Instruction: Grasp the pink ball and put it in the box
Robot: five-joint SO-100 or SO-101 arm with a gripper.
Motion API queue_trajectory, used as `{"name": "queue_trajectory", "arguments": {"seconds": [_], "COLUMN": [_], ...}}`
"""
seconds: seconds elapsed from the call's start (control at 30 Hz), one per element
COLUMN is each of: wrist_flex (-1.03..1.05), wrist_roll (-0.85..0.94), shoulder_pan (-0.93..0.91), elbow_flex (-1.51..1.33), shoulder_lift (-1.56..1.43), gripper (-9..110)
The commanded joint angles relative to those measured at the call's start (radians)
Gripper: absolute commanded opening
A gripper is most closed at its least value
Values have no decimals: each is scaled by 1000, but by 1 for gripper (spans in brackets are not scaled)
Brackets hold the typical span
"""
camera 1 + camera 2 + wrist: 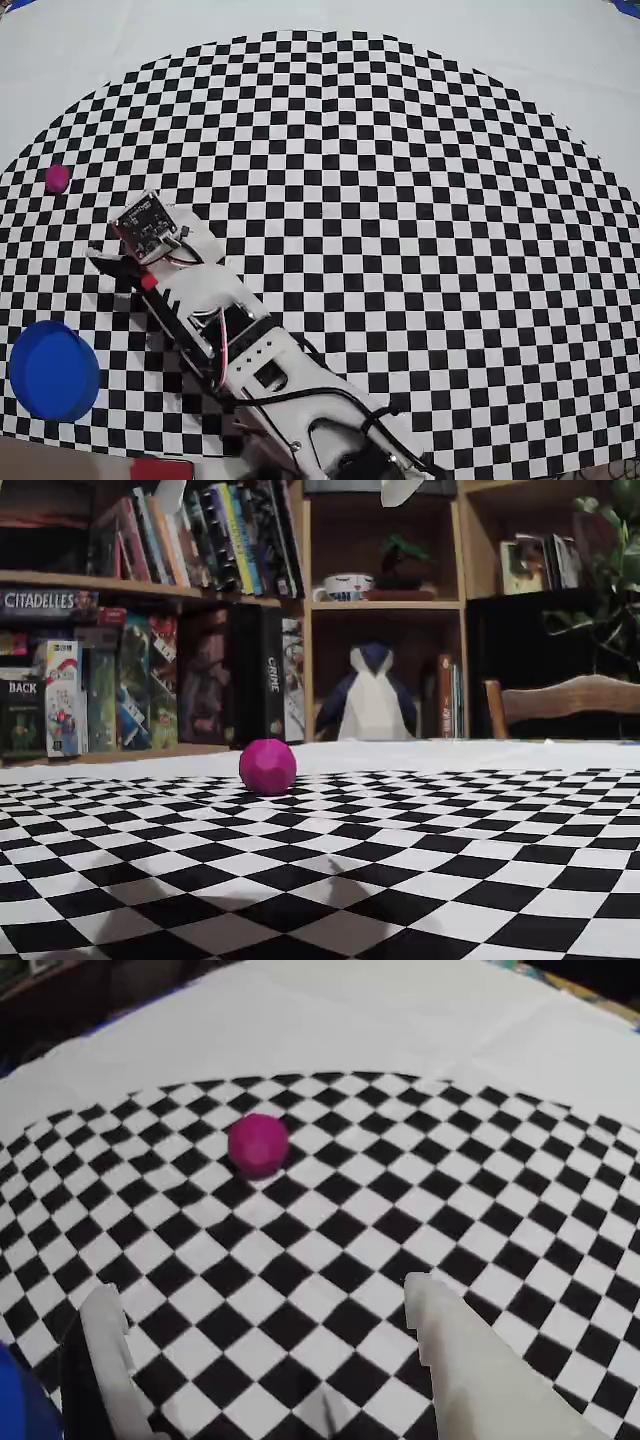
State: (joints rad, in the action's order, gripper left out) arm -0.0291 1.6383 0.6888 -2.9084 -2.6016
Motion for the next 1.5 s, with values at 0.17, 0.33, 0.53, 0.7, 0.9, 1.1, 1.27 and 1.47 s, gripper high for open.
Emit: {"name": "queue_trajectory", "arguments": {"seconds": [0.17,0.33,0.53,0.7,0.9,1.1,1.27,1.47], "wrist_flex": [-26,-31,-48,-71,-87,-130,-135,-143], "wrist_roll": [3,-2,-9,-21,-48,-48,-54,-64], "shoulder_pan": [6,6,12,14,14,18,29,51], "elbow_flex": [126,196,284,351,448,535,614,684], "shoulder_lift": [129,233,364,466,600,741,847,936], "gripper": [33,33,33,33,33,33,33,33]}}
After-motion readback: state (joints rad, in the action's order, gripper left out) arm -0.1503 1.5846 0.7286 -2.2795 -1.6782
